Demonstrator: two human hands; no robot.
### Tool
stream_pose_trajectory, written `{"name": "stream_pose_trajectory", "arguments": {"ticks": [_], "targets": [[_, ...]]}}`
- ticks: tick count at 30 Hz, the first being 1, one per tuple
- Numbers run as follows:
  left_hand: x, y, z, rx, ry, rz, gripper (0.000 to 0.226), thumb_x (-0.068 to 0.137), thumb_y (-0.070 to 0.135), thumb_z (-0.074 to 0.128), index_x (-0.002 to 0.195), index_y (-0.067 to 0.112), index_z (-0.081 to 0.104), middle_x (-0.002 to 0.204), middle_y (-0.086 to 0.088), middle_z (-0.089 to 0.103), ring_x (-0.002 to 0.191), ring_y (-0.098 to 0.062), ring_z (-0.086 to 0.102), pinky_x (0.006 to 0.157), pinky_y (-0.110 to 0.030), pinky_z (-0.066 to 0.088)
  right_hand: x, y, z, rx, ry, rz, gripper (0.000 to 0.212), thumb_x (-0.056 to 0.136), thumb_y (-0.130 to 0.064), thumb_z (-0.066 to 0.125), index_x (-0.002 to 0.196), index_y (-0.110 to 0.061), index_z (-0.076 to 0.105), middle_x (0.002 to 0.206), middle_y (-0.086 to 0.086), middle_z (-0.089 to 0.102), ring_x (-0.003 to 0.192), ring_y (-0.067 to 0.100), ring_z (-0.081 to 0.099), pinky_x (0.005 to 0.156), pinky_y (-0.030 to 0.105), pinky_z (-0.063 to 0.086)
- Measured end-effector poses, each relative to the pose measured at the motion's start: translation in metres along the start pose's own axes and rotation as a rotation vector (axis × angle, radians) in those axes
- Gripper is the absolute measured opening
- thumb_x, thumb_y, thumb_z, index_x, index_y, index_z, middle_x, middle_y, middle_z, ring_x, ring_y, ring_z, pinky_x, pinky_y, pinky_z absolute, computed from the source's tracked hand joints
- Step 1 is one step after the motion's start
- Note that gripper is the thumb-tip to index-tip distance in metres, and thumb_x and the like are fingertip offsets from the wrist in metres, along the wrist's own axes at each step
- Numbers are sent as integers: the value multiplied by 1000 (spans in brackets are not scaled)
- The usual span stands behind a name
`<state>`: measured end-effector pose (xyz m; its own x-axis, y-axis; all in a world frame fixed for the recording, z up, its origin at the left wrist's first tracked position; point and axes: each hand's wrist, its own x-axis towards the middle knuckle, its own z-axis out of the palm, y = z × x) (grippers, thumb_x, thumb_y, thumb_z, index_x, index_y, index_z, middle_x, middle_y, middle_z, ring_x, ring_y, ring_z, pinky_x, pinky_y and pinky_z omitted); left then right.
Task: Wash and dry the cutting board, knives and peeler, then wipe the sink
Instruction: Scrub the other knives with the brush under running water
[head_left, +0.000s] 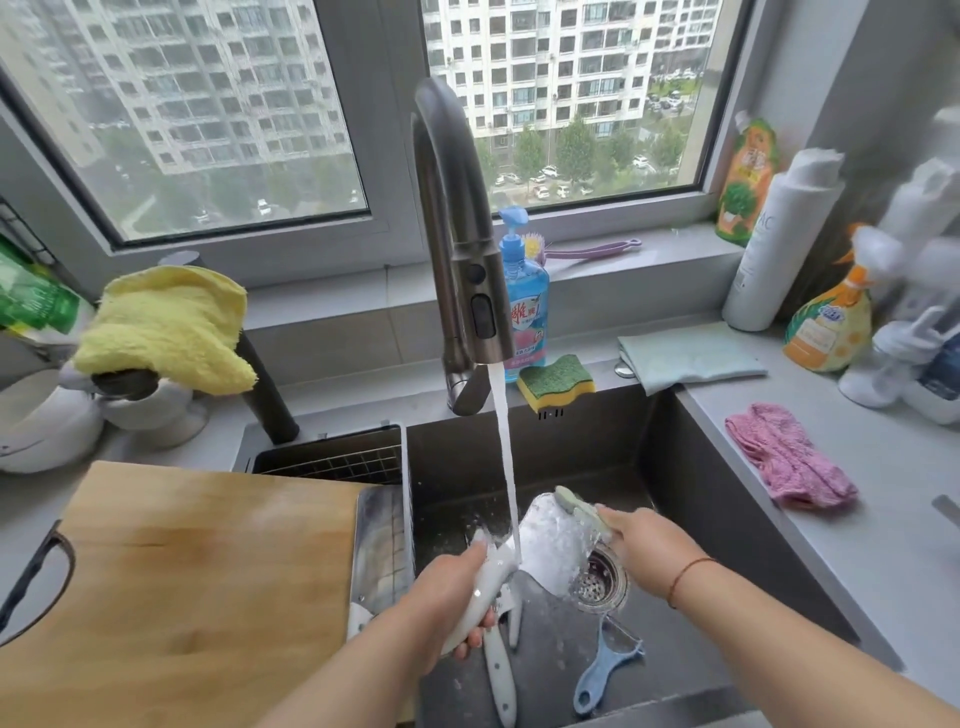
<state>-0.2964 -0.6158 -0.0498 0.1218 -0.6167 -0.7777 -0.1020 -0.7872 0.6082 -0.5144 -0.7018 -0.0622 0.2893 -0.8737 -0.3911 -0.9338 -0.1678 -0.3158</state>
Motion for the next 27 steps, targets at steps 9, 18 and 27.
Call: {"name": "stream_pose_trajectory", "arguments": {"ticks": [9, 18, 27], "targets": [[-4, -1, -2, 1, -9, 47, 64, 95, 64, 34, 89, 5, 60, 63, -9, 59, 42, -18, 49, 41, -20, 37, -5, -8, -9, -79, 32, 72, 49, 97, -18, 36, 145, -29, 37, 116, 10, 61, 99, 28, 61, 82, 30, 50], [1, 5, 1, -18, 15, 49, 71, 92, 69, 32, 95, 4, 62, 62, -9, 61, 42, -18, 51, 42, -21, 39, -43, -43, -2, 196, 4, -40, 31, 99, -28, 40, 122, -20, 59, 107, 5, 70, 91, 22, 65, 75, 31, 51], [-1, 8, 2, -95, 13, 59, 73, 94, 67, 29, 94, 3, 64, 63, -10, 60, 42, -18, 50, 41, -21, 38, -53, -30, 0, 270, 85, -53, 34, 99, -35, 42, 131, -36, 55, 94, -7, 69, 80, 8, 63, 68, 22, 48]]}}
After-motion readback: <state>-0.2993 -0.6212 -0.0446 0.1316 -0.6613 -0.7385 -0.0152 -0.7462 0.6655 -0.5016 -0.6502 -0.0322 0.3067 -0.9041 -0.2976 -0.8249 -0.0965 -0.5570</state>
